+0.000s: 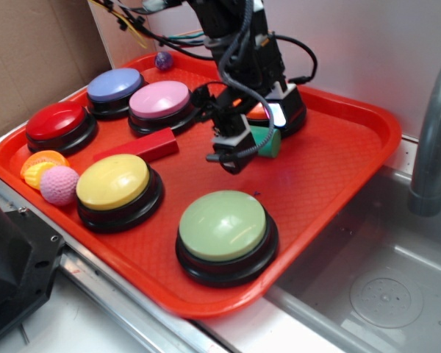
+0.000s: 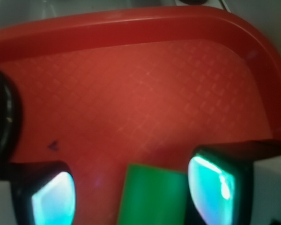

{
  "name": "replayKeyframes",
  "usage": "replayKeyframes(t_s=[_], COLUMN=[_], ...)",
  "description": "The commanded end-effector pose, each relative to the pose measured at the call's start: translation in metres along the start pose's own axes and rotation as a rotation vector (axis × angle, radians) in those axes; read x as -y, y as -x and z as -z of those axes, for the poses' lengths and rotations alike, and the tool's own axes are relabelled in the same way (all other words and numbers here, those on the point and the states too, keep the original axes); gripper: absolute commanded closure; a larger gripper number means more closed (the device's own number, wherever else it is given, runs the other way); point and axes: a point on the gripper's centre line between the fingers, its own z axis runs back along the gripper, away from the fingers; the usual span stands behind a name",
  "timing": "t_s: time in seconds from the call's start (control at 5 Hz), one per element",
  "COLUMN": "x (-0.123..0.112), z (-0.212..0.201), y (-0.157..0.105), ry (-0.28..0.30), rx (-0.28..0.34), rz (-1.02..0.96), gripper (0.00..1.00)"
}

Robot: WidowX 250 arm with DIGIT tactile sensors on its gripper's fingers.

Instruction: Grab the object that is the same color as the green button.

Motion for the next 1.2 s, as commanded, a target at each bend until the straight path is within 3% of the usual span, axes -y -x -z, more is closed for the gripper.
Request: replayKeyframes(t_s=[0.0,0.6,0.8,1.0], x=[-0.004,-0.008,-0.008,-0.008], z=[-0.009,0.002,0.003,0.004], y=[-0.014,-0.001,-0.002,-0.004], ry=[-0.081,-0.038,-0.039,-0.036], rx=[0.005,-0.048,-0.067,-0.072], rz=[0.091,0.109,0.088,0.095], gripper=[0.00,0.00,1.00,1.00])
